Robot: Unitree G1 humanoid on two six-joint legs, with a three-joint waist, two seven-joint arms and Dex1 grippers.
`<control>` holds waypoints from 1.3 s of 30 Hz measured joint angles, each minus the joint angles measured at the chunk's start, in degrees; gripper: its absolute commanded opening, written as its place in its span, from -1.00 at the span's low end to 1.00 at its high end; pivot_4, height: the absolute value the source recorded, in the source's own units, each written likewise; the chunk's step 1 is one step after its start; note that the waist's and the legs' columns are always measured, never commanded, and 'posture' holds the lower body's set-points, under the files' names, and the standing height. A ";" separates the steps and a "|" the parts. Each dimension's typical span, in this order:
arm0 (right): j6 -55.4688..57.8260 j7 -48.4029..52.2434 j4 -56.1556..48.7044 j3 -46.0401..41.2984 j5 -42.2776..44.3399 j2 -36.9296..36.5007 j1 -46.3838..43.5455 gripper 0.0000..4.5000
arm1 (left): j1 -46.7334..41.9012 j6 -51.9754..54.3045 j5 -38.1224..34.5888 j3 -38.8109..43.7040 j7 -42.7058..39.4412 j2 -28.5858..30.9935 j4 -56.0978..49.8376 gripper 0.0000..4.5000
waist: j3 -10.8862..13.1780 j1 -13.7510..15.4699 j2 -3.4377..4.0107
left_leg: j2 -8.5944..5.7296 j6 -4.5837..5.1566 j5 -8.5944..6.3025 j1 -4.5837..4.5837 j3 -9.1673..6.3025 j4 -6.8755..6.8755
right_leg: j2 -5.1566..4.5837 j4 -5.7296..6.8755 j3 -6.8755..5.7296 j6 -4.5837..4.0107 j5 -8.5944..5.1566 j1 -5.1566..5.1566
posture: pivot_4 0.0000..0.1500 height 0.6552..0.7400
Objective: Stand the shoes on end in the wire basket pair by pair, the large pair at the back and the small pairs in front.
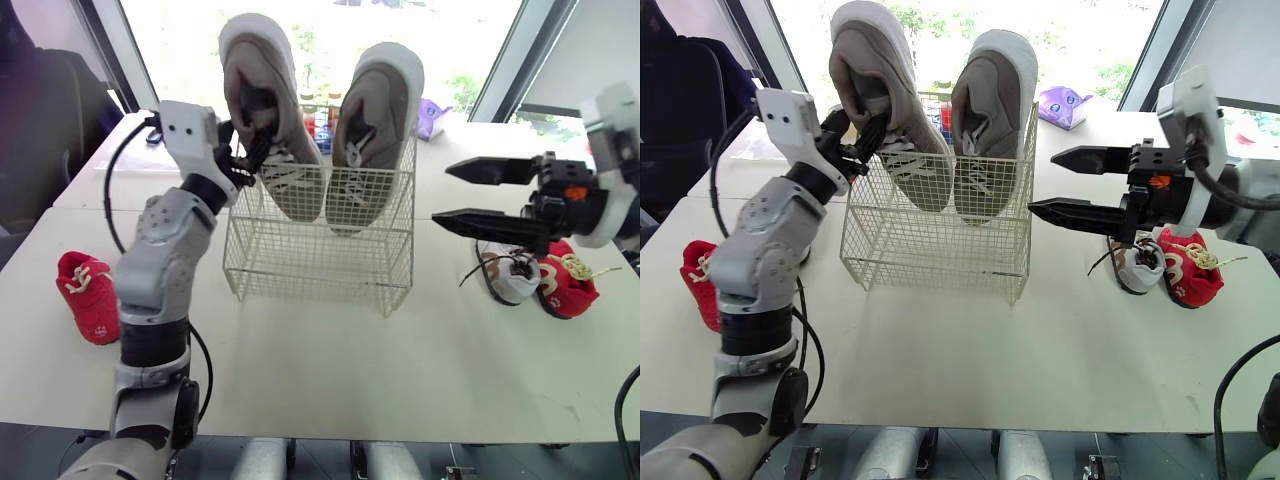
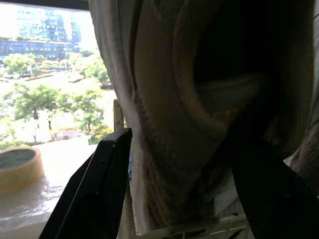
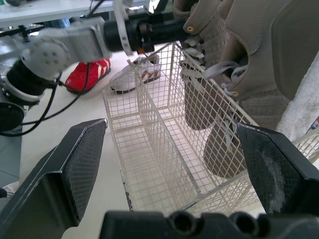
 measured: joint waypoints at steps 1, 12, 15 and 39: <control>-0.06 0.04 0.03 0.32 -0.19 0.00 0.41 1.00 | -0.01 2.01 -1.67 0.96 -0.18 0.97 -1.69 0.38 | 0.00 -0.01 0.00 | 0.00 0.00 0.00 0.01 0.00 0.00 | 0.00 0.00 0.00 0.00 0.00 0.00 | 1.00 1.00; -1.38 -0.65 0.09 1.94 -1.85 2.22 4.85 1.00 | 4.62 25.56 -24.49 11.42 -7.89 19.90 -12.55 0.50 | 0.01 -0.15 0.03 | 0.02 0.02 -0.02 0.58 -0.05 -0.04 | 0.05 -0.13 -0.07 -0.02 -0.04 0.61 | 1.00 1.00; -4.40 -5.98 2.11 -1.29 -4.64 7.42 8.56 1.00 | 9.09 31.96 -38.43 17.53 -11.80 25.02 -11.35 0.98 | -0.03 -0.70 -0.02 | 0.07 0.03 -0.03 0.63 -0.09 -0.08 | 0.04 -0.15 -0.07 -0.03 -0.05 0.67 | 1.00 1.00; -31.64 -34.65 3.25 -10.04 -31.71 37.85 41.63 1.00 | 31.44 14.80 -35.55 -8.18 -8.54 11.05 -28.18 0.98 | -0.65 -1.52 1.19 | 0.09 0.04 -0.04 1.09 0.14 -0.25 | 0.20 -0.39 0.22 -0.29 -0.23 1.13 | 1.00 1.00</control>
